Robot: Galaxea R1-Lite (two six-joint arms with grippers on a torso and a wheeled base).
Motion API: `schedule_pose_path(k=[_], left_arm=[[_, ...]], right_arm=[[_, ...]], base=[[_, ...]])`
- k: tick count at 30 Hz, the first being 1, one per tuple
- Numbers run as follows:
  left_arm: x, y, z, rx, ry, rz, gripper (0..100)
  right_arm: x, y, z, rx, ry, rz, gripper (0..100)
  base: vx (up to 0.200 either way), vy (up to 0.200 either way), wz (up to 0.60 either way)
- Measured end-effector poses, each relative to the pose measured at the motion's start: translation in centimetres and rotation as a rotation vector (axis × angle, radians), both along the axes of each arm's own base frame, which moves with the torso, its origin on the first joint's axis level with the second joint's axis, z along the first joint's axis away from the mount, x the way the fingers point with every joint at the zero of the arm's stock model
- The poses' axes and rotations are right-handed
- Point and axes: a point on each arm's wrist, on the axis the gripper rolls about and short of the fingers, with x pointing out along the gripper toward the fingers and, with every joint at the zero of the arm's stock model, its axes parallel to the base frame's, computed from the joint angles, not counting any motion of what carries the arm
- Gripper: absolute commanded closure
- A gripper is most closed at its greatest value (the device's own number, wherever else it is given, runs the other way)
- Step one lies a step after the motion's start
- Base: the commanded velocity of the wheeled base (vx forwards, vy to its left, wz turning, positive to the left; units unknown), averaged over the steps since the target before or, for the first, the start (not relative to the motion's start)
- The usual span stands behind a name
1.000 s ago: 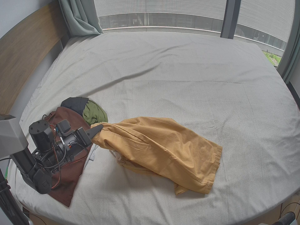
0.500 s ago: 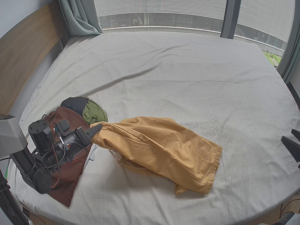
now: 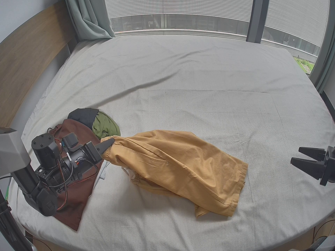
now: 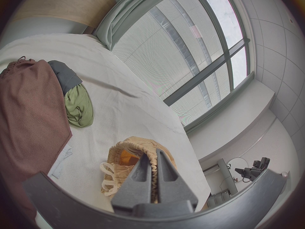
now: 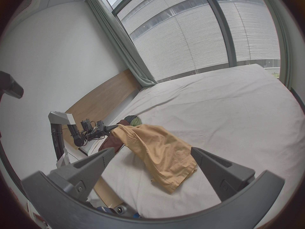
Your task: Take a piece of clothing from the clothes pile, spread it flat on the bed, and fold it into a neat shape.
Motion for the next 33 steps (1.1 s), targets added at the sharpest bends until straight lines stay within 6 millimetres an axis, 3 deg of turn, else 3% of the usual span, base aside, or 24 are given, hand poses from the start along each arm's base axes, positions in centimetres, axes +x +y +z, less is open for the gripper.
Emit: schedule_pose_path(k=[25,33], left_arm=[[0.0,0.1,-0.1,0.002,0.005,0.002,100],[0.1,0.0,-0.3,0.01,0.004,0.003,100]], right_arm=[[3.8,1.3,-4.2,0.071,0.259,0.108,0],[5.3,1.5,-6.6,0.064,0.315,0.102,0]], base=[[0.0,0.0,0.0],[0.0,0.0,0.0]])
